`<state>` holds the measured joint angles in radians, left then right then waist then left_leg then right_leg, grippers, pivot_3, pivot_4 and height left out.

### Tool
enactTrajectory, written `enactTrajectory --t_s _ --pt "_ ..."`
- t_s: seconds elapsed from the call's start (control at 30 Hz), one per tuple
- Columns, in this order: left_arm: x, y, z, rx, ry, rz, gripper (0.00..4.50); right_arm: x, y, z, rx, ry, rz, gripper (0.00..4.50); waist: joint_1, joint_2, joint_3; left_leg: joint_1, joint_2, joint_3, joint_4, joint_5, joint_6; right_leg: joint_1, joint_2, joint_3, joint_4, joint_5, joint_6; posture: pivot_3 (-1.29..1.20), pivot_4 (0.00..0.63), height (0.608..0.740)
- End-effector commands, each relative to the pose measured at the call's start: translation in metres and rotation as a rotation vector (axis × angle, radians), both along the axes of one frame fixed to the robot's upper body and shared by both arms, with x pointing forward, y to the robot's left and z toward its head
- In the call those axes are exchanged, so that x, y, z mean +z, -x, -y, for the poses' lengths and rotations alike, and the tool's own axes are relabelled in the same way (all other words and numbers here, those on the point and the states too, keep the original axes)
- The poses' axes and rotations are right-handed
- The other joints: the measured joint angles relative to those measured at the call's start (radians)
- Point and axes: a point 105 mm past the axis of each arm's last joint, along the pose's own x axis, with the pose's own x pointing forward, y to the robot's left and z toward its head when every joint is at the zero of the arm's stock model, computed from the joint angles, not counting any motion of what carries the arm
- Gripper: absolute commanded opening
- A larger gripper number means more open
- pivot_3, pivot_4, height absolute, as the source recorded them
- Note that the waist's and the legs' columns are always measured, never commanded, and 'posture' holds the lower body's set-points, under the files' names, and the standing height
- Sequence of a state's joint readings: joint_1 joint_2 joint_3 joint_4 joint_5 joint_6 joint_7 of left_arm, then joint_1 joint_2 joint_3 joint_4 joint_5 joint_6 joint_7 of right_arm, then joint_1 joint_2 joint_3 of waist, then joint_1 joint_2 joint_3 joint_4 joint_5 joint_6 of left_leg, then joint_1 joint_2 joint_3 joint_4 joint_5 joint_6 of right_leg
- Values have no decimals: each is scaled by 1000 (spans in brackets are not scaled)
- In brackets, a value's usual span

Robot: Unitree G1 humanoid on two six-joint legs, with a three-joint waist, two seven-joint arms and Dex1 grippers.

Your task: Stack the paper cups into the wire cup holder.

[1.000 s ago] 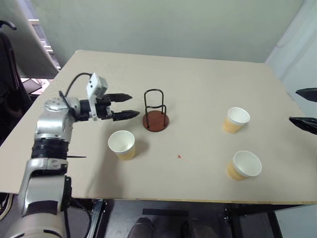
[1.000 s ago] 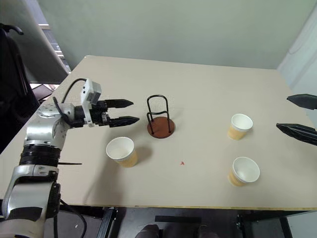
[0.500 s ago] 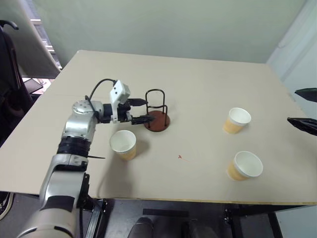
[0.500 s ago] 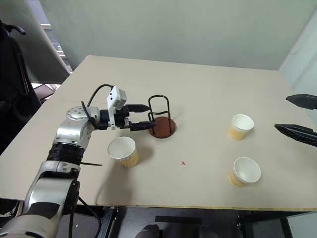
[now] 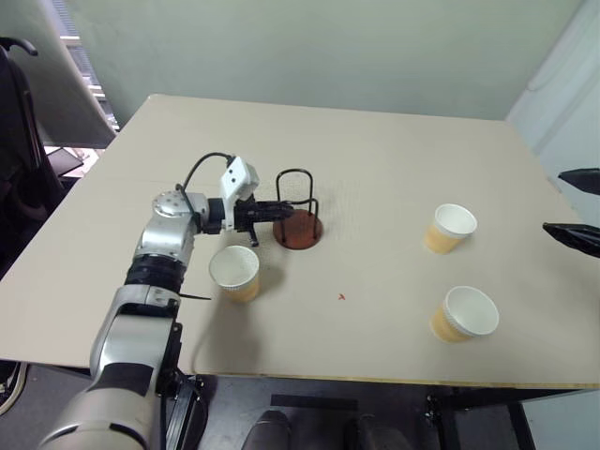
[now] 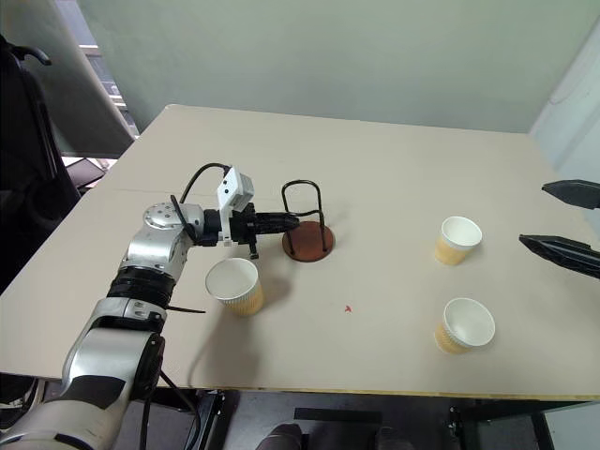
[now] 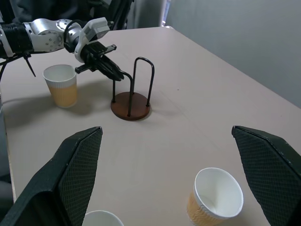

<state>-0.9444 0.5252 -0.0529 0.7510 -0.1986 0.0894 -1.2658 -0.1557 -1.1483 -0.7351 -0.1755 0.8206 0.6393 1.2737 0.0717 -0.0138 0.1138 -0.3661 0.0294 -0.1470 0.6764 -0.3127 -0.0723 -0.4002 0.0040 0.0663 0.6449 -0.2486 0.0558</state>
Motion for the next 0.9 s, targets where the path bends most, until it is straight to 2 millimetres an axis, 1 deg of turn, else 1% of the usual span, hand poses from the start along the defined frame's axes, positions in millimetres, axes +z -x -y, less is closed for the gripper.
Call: enactTrajectory --t_s 0.03,0.17,0.27,0.37,0.43,0.53,0.63,0.73,0.8,0.9 --pt "16 4 5 -51 16 39 86 11 3 -1 -2 16 62 4500 0 0 0 0 0 0 0 0 0 0 0 0 0 0 0 0 150 740" --pt "23 18 18 -130 28 40 86 11 2 -1 2 19 61 4500 0 0 0 -1 0 0 1 0 0 0 0 0 0 0 0 0 150 740" --pt "26 36 29 -196 16 43 86 11 2 -1 3 23 61 4500 0 0 0 -1 0 1 2 0 1 0 2 -1 0 0 2 0 150 740" --pt "24 53 37 -213 -9 49 86 10 2 0 3 25 59 4500 0 0 0 -1 0 4 2 -1 2 1 3 -1 0 1 3 0 150 740" --pt "20 65 41 -206 -23 46 86 10 2 -1 4 27 58 4500 0 0 0 0 0 5 3 -1 2 1 3 -1 0 0 3 0 150 740" --pt "10 91 51 -199 -17 29 86 7 3 -4 18 28 48 4500 -2 0 0 1 1 7 3 -2 4 1 3 1 0 0 3 0 150 740" --pt "8 105 60 -182 26 -2 86 3 4 -9 42 37 27 4500 0 0 0 2 1 10 3 -3 5 1 4 3 0 0 4 0 150 740" --pt "5 122 67 -227 34 -44 86 -1 0 -11 59 47 10 4500 -1 0 0 4 1 11 5 -3 6 2 4 7 1 0 4 0 150 740" --pt "2 131 69 -252 26 -70 86 -3 -2 -14 73 51 2 4500 -3 0 0 11 1 14 3 -5 7 6 5 15 1 0 4 0 150 740" --pt "-10 144 64 -286 -35 -109 86 -4 -5 -18 99 50 -3 4500 -9 0 0 18 2 18 3 -7 10 10 7 17 1 0 4 0 150 740"
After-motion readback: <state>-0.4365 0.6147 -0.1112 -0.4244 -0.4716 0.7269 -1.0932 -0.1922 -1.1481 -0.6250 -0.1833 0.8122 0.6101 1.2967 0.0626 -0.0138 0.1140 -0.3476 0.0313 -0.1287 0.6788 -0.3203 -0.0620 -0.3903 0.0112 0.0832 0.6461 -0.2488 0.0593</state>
